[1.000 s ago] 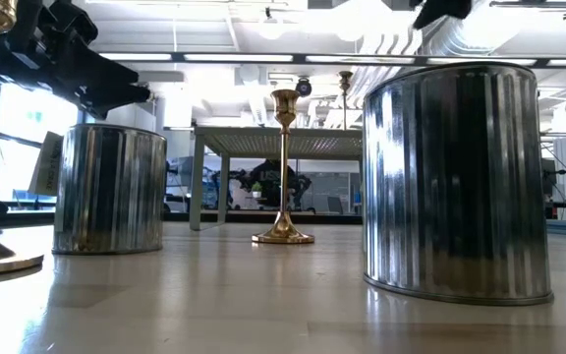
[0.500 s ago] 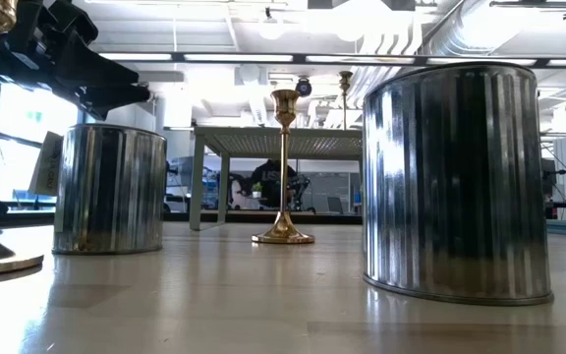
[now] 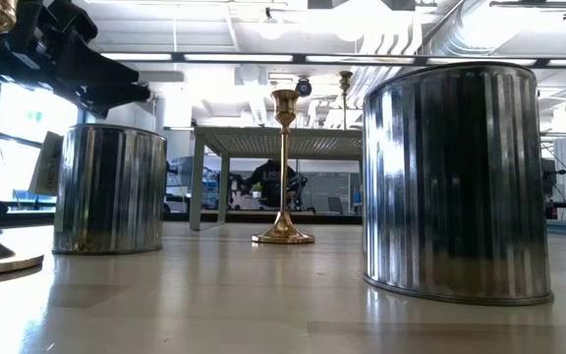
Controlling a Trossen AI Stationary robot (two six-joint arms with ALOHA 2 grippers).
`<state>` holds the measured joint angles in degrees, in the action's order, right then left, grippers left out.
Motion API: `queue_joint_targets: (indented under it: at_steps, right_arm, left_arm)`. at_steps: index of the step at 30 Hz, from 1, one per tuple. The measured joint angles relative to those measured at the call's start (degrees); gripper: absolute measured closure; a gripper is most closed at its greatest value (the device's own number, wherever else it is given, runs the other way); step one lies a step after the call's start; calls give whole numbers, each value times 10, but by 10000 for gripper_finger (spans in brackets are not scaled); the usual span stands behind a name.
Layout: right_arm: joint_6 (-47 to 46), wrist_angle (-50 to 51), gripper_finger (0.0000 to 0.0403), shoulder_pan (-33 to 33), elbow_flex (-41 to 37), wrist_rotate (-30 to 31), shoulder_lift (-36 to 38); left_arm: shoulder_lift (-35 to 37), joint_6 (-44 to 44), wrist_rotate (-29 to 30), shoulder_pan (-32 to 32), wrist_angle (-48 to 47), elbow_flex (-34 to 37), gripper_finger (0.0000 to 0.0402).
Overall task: Pick & Place candle stick holders
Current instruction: Put the top silver scented candle on the shelf
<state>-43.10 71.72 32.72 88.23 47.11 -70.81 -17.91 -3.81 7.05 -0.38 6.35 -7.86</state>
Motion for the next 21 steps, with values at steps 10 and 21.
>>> queue_joint_targets:
  at_steps: [10,21]
  right_arm:
    - [2,-3,179,3,0,-1,-49]
    - [11,-41,179,3,0,-2,-80]
  left_arm:
    - [1,9,8,0,8,0,183]
    - [2,-81,139,0,13,0,183]
